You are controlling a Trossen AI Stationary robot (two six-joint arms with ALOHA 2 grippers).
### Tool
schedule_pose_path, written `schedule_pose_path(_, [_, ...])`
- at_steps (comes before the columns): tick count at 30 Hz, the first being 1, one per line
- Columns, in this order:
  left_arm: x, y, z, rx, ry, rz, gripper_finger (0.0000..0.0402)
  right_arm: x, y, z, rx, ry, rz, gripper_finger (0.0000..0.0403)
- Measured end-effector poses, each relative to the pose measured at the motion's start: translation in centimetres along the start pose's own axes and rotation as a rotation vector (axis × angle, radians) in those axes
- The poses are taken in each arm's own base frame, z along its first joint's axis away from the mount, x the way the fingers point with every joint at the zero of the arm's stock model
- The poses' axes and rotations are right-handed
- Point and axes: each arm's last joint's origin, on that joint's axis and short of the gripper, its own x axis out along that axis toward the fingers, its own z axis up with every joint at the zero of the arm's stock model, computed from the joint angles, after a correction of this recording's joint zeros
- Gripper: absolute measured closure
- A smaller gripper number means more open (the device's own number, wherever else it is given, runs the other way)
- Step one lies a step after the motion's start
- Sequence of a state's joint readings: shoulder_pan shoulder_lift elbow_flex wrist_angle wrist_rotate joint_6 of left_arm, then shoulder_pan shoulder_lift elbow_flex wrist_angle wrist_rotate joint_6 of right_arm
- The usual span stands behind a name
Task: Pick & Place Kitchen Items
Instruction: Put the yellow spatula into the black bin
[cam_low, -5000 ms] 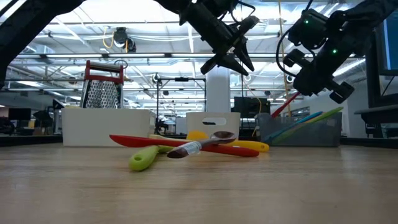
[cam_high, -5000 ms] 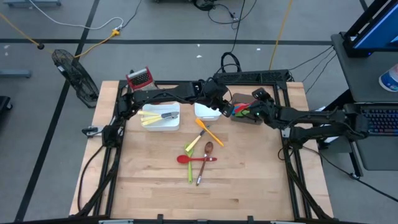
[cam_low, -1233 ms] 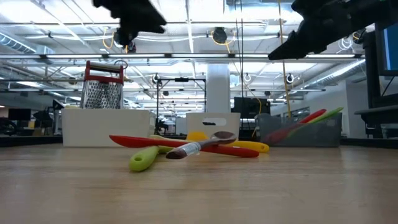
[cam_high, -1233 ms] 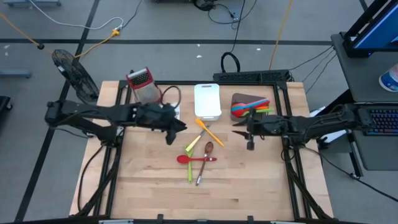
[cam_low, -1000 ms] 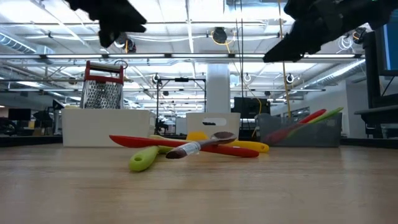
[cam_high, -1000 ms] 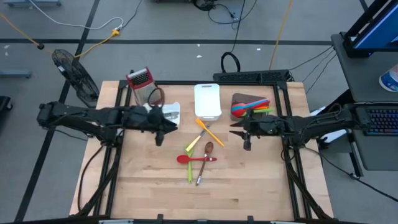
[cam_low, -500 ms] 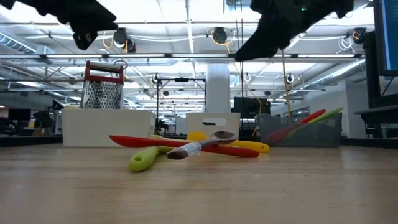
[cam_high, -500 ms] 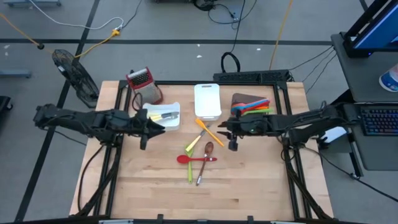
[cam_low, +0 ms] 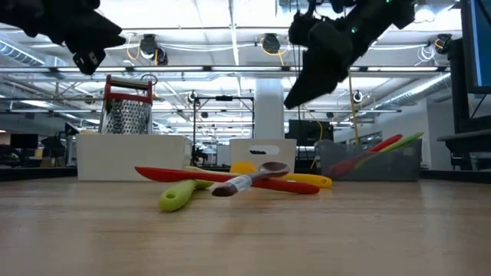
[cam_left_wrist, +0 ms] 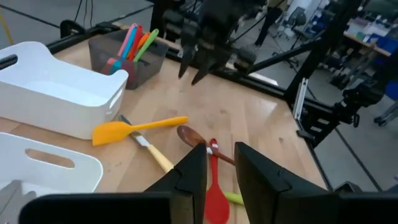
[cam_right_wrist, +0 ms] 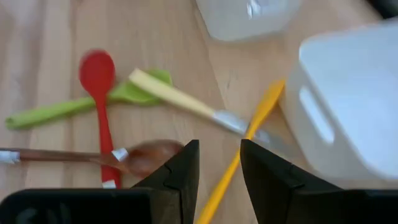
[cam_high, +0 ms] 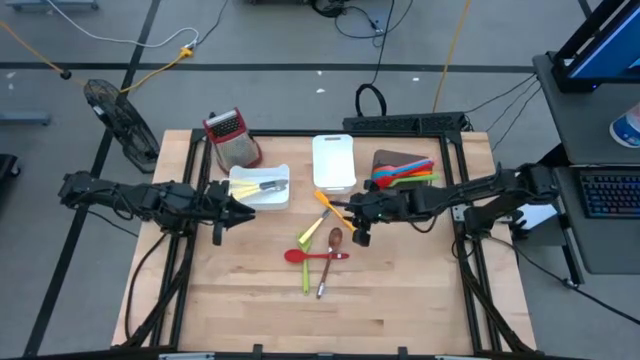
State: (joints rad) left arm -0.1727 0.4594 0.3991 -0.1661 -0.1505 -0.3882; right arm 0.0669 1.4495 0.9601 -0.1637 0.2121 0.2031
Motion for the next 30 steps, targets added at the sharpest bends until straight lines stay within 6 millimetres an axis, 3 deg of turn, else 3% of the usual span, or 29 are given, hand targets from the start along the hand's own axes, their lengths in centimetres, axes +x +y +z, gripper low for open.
schedule_pose_path(7, [0.0,0.3,-0.9,-0.014,0.009,-0.018,0.0316,2.3,0.0,-1.7,0.099,0.122,-0.056,0.0293])
schedule_pose_path(18, [0.0,0.3,-1.0,-0.020,0.017,-0.024,0.0316,4.3,0.2,-3.1,0.115,0.195,-0.076,0.0292])
schedule_pose_path(30, [0.0,0.2,-1.0,-0.014,0.027,-0.049,0.0316,5.9,0.3,-4.3,0.122,0.255,-0.080,0.0220])
